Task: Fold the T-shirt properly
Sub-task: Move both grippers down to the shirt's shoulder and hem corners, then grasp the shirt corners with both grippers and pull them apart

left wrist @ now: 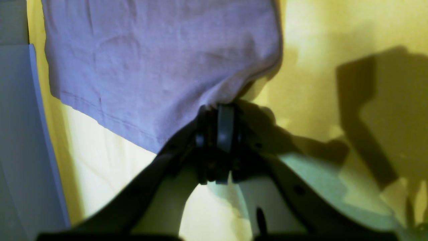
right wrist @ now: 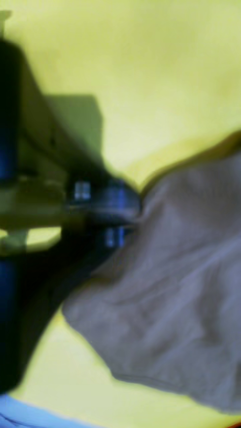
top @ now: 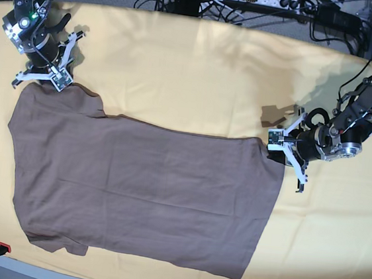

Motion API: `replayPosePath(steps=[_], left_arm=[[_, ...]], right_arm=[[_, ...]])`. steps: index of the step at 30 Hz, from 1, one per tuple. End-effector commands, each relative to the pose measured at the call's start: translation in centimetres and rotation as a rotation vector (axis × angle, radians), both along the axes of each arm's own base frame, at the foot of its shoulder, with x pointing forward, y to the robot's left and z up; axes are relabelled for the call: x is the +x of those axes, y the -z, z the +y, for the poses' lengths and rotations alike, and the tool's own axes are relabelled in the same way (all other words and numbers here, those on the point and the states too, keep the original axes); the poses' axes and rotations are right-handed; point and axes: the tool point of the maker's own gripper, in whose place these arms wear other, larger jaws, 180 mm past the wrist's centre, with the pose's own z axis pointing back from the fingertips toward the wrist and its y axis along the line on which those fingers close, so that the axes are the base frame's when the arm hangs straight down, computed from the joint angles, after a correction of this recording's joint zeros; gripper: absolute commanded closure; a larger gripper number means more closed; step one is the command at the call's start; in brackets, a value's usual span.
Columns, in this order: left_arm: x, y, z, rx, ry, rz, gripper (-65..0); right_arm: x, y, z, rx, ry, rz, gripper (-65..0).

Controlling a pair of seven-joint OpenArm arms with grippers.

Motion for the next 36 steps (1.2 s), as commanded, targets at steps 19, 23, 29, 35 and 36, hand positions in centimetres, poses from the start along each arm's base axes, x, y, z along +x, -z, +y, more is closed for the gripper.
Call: replayPosePath(steps=[19, 23, 29, 35, 36], left_arm=[[-7.4, -7.9, 1.1, -0.039, 0.162, 0.156, 0.0], [-9.7, -8.4, 1.3, -0.028, 0.186, 0.195, 0.0], [-14.7, -7.2, 1.5, -0.004, 0.233, 0.309, 0.0], [-19.3, -6.3, 2.5, 0.053, 0.273, 0.416, 0.0], [-19.5, -6.3, 2.7, 0.07, 0.283, 0.414, 0.0]], right_arm=[[-6.3, -3.6, -1.7, -0.243, -0.085, 0.112, 0.0], [-8.8, -3.7, -1.7, -0.298, -0.112, 0.146, 0.0], [-12.1, -3.9, -1.2, -0.329, -0.136, 0.197, 0.0], [-15.1, -4.1, -0.7, -0.341, -0.156, 0.257, 0.0], [-15.5, -4.0, -0.7, -0.339, -0.156, 0.266, 0.0]])
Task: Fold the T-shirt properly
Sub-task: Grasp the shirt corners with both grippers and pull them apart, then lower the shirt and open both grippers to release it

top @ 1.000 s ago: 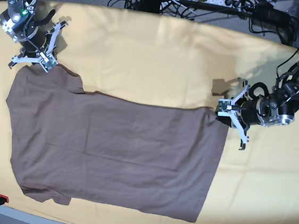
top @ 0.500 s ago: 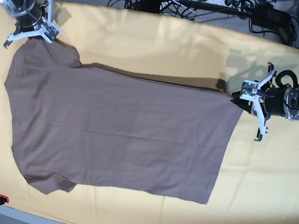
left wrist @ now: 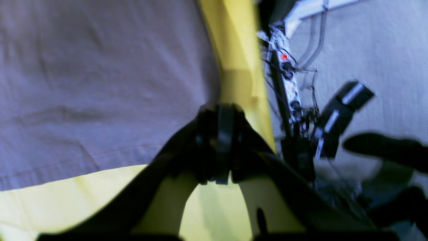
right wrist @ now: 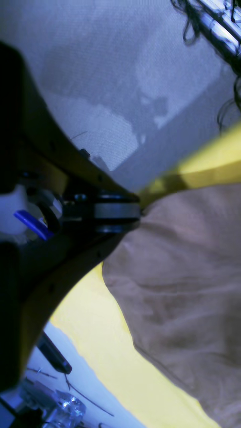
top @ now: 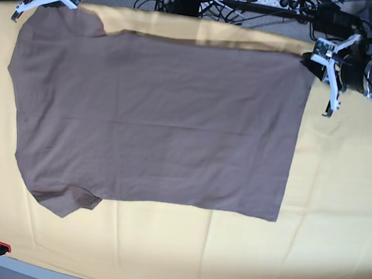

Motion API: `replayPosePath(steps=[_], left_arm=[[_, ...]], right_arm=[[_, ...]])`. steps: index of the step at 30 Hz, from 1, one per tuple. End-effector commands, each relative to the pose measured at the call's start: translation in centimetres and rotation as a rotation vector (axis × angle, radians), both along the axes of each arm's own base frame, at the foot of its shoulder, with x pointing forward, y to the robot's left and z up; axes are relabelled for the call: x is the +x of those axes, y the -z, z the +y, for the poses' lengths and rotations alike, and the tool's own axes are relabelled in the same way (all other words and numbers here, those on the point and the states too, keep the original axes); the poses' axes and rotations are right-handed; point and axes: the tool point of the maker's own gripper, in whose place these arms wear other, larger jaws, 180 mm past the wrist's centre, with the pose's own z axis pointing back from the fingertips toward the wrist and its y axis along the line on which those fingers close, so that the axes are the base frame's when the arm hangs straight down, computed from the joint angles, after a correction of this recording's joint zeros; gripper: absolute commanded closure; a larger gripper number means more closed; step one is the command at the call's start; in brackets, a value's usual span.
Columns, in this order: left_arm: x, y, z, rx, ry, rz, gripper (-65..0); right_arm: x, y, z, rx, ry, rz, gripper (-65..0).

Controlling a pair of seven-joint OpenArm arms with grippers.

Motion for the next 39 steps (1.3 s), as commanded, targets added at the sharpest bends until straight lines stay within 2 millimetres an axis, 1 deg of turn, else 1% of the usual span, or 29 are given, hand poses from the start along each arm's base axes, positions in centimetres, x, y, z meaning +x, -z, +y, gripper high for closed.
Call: replayPosePath(steps=[1, 2, 6, 9, 11, 13, 15, 16, 18, 21, 25, 27, 29, 32, 35, 37, 39], left_arm=[[0.3, -0.8, 0.3, 0.009, 0.011, -0.02, 0.0], [0.4, -0.9, 0.2, 0.007, 0.014, -0.023, 0.0], [0.1, -1.4, -0.8, -0.018, 0.039, -0.03, 0.0], [-0.2, -1.8, -1.8, -0.043, 0.062, -0.037, 0.0], [0.0, -1.5, -2.5, -0.053, 0.082, -0.059, 0.0], [0.8, -1.1, -3.2, -0.061, 0.092, -0.108, 0.0], [2.5, -0.6, -3.7, -0.061, 0.053, -0.176, 0.0], [3.5, -0.3, -3.7, -0.055, 0.023, -0.215, 0.0], [5.4, 0.3, -3.7, -0.048, -0.03, -0.285, 0.0], [7.8, 0.5, -3.7, -0.055, -0.067, -0.36, 0.0], [10.6, -0.1, -2.8, -0.033, -0.106, -0.424, 0.0], [11.8, -0.6, -2.2, -0.016, -0.121, -0.456, 0.0], [12.9, -1.1, -1.8, -0.012, -0.133, -0.482, 0.0], [13.4, -1.4, -1.6, -0.033, -0.172, -0.474, 0.0], [13.4, -1.1, -1.7, -0.042, -0.183, -0.461, 0.0], [13.5, -1.0, -1.9, -0.046, -0.188, -0.46, 0.0], [13.7, -0.8, -2.0, -0.04, -0.197, -0.465, 0.0]], right_arm=[[0.1, -0.4, -0.2, -0.011, -0.004, -0.01, 0.0], [0.2, -0.5, -0.1, -0.005, -0.001, -0.02, 0.0], [2.4, -1.6, 0.0, -0.023, -0.04, -0.144, 0.0], [4.4, -2.4, 1.0, 0.031, -0.069, -0.214, 0.0], [6.0, -3.0, 2.4, 0.111, -0.081, -0.25, 0.0], [7.5, -3.7, 4.1, 0.217, -0.098, -0.279, 0.0], [8.5, -3.5, 4.7, 0.28, -0.111, -0.275, 0.0], [9.2, -3.2, 4.5, 0.29, -0.112, -0.275, 0.0], [11.0, -2.9, 3.5, 0.288, -0.091, -0.299, 0.0], [13.3, -2.4, 2.0, 0.286, -0.053, -0.317, 0.0], [15.6, -2.4, 0.4, 0.252, -0.041, -0.339, 0.0], [16.3, -2.7, -0.3, 0.227, -0.036, -0.348, 0.0], [16.8, -3.2, -0.6, 0.215, -0.046, -0.362, 0.0], [17.3, -3.6, -0.7, 0.209, -0.054, -0.374, 0.0], [17.3, -3.7, -0.2, 0.252, -0.058, -0.379, 0.0], [17.5, -3.6, -0.1, 0.275, -0.05, -0.378, 0.0], [17.6, -3.2, -0.6, 0.28, -0.039, -0.375, 0.0]])
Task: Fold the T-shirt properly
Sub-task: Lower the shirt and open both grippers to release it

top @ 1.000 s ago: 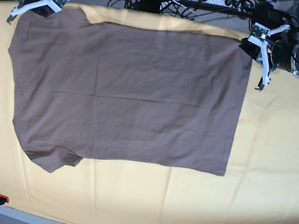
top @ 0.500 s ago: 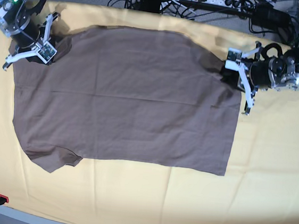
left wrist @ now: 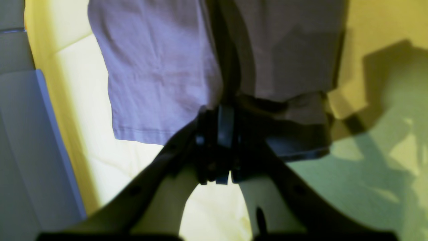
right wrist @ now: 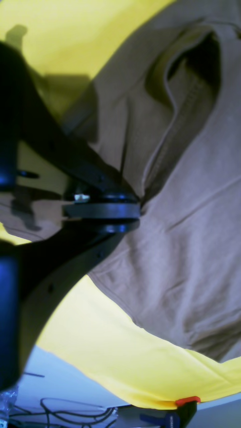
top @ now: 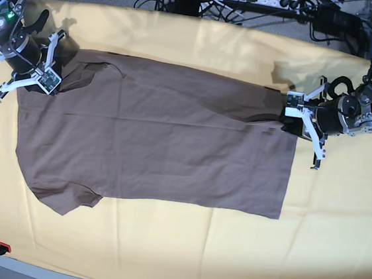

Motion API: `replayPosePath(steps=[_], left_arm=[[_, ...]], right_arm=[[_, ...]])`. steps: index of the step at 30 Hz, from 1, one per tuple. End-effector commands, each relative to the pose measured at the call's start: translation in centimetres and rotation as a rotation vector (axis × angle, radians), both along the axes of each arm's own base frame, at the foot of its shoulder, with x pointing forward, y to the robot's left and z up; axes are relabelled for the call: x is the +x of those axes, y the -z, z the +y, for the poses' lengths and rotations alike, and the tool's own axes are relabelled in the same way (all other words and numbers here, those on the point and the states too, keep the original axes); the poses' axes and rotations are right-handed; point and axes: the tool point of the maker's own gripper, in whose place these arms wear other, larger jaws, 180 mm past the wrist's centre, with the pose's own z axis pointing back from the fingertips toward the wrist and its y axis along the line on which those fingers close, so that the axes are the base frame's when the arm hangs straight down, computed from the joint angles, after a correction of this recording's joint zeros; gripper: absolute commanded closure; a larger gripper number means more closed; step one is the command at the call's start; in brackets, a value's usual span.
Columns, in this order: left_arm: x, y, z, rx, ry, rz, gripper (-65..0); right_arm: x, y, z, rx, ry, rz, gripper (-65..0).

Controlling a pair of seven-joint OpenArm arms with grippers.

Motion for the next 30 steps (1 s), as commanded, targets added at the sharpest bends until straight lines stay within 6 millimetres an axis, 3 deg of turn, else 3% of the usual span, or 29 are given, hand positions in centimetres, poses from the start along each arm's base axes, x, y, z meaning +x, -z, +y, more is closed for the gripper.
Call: replayPosePath(steps=[1, 6, 17, 23, 26, 27, 30], left_arm=[[0.8, -1.0, 0.3, 0.001, -0.012, -0.034, 0.0], [1.4, -1.2, 0.5, 0.004, -0.037, -0.058, 0.0], [1.6, -0.9, 1.3, 0.046, -0.064, -0.061, 0.0], [2.7, -1.6, 1.6, 0.031, -0.116, -0.121, 0.0], [2.7, -1.6, 1.6, 0.027, -0.118, -0.118, -14.2], [2.6, -1.6, 1.5, 0.02, -0.123, -0.11, -19.7], [2.5, -1.4, 1.7, 0.023, -0.135, -0.093, -33.2]], right_arm=[[1.0, -0.8, -0.8, -0.013, 0.006, -0.036, 0.0], [2.5, -0.2, -3.0, 0.004, 0.086, -0.032, 0.0], [2.7, 0.1, -2.9, 0.024, 0.072, -0.015, 0.0], [3.2, -0.4, -3.5, 0.027, 0.118, -0.052, 0.0], [3.2, -0.4, -3.5, 0.027, 0.118, -0.053, 0.0], [3.2, -0.4, -3.5, 0.026, 0.119, -0.053, -5.1], [3.1, -0.3, -3.8, -0.001, 0.108, -0.041, -29.7]])
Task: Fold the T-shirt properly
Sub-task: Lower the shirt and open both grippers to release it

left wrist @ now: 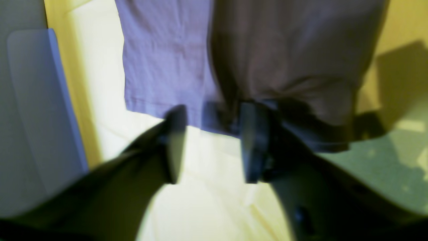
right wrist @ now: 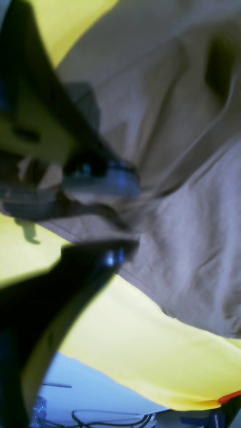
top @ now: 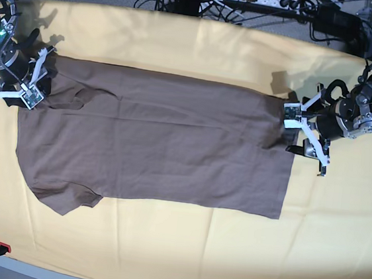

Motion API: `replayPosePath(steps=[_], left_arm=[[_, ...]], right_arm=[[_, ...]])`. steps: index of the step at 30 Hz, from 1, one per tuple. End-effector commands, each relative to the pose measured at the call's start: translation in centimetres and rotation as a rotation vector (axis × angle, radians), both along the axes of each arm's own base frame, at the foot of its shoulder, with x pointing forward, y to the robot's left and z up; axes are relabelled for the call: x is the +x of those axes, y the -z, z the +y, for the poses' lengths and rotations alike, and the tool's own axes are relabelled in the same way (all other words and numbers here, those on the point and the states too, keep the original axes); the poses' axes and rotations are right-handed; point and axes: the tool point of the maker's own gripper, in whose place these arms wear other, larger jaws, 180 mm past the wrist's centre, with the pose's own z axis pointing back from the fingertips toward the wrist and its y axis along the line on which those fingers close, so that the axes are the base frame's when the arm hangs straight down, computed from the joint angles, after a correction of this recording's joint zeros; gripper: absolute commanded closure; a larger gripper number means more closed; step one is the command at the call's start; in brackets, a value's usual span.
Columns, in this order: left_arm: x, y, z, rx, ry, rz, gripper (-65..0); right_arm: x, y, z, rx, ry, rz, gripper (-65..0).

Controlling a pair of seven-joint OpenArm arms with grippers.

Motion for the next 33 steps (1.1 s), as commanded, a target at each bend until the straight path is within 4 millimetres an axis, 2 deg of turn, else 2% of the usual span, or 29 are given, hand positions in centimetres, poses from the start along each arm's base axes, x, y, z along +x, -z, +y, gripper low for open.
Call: replayPosePath(steps=[1, 4, 7, 9, 14, 24, 26, 33], left_arm=[[0.7, -1.1, 0.7, 0.018, -0.007, -0.032, -34.5], [0.5, -0.9, 1.3, 0.047, 0.002, -0.019, -34.5], [0.2, -0.8, 1.9, 0.069, 0.005, -0.005, -34.5], [0.1, -0.8, 2.3, 0.082, 0.005, 0.0, -34.5], [0.0, -1.0, 3.1, 0.102, 0.0, 0.002, -34.5], [0.0, -1.1, 3.4, 0.111, -0.003, 0.002, -34.5], [0.0, -1.1, 3.4, 0.11, -0.003, 0.002, -34.5], [0.0, -1.1, 3.4, 0.111, -0.003, 0.002, -34.5]], right_arm=[[0.6, -1.2, -0.4, -0.037, -0.026, -0.02, -33.2], [-0.1, -0.7, 0.0, -0.078, -0.086, 0.067, -33.2], [-2.1, -0.1, 1.8, -0.073, -0.178, 0.181, -33.2], [-3.4, 0.2, 2.1, -0.075, -0.186, 0.246, -33.2], [-4.7, 0.7, 1.5, -0.104, -0.152, 0.327, -33.2], [-4.6, -0.8, 0.4, -0.114, -0.18, 0.351, -33.2], [-4.7, -1.0, -0.4, -0.147, -0.174, 0.364, -33.2], [-6.4, 0.2, -2.0, -0.225, -0.143, 0.44, -33.2]])
